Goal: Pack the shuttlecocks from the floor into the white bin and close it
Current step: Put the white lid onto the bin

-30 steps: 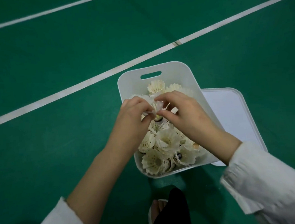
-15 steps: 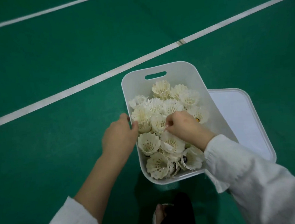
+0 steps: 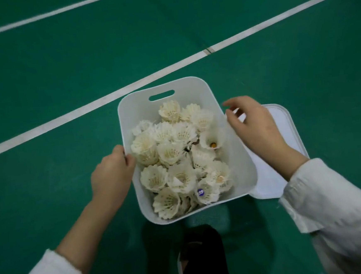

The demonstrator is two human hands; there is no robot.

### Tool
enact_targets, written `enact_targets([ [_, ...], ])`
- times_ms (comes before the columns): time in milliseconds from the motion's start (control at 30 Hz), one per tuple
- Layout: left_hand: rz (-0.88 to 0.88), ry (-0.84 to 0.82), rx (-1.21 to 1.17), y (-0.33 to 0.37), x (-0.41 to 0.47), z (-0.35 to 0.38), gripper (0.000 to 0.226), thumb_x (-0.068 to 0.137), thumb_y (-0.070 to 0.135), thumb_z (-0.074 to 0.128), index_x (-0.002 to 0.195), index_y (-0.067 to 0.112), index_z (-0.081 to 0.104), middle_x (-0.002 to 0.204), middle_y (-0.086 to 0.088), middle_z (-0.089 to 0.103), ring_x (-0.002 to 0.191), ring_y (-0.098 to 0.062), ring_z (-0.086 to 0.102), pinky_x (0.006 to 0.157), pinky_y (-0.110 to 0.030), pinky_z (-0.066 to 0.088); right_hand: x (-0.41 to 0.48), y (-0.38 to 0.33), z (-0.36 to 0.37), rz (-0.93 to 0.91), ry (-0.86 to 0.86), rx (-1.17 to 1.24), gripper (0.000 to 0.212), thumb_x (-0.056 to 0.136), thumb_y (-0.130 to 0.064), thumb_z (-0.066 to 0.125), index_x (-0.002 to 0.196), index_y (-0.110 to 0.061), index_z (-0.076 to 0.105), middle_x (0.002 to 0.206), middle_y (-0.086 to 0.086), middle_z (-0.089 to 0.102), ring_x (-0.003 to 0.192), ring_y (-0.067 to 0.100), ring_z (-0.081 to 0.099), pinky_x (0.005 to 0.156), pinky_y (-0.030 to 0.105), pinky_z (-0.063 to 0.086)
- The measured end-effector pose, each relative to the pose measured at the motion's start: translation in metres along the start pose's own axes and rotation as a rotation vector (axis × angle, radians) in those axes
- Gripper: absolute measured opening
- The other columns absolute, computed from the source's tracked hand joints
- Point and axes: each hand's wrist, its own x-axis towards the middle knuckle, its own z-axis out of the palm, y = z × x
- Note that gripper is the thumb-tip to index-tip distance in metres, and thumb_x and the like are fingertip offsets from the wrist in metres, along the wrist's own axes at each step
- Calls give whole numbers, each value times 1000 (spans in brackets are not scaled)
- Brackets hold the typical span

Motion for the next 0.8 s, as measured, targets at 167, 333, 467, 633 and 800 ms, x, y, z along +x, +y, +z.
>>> enact_targets([
  [167, 17, 36, 100, 16, 1, -11, 28, 93, 30, 41, 91, 4, 51, 70, -8, 53, 66, -29, 49, 52, -33, 36, -9, 74, 18, 236, -3, -100, 30, 91, -18, 49, 120, -9, 55, 119, 10, 55, 106, 25, 54, 89, 33, 41],
  [333, 150, 161, 210, 69, -2, -18, 35, 92, 26, 45, 119, 4, 49, 108, -17, 56, 94, -31, 50, 72, -39, 40, -35, 119, 77, 368, -430, -273, 58, 96, -23, 40, 144, 2, 19, 154, 20, 12, 143, 32, 15, 115, 42, 19],
  [467, 317, 19, -20, 129, -5, -5, 38, 95, 41, 34, 126, 19, 40, 108, -2, 57, 95, -20, 52, 75, -33, 46, -49, 142, 103, 465, -531, -279, 59, 100, -22, 27, 147, 1, -1, 157, 16, -8, 146, 29, -5, 118, 43, 8],
  [633, 405, -239, -19, 183, -17, 36, 60, 89, 59, 35, 135, 21, 29, 123, -4, 54, 107, -25, 54, 80, -38, 48, -57, 162, 117, 405, -551, -352, 57, 100, -13, 30, 147, 0, 1, 156, 18, -6, 145, 31, -3, 116, 44, 10],
  [800, 382, -204, -59, 183, -31, 50, 52, 91, 39, 41, 138, 19, 29, 122, 0, 52, 104, -19, 51, 76, -34, 42, -47, 163, 93, 298, -496, -592, 51, 88, 2, 42, 136, 8, 27, 146, 24, 26, 137, 33, 26, 104, 46, 36],
])
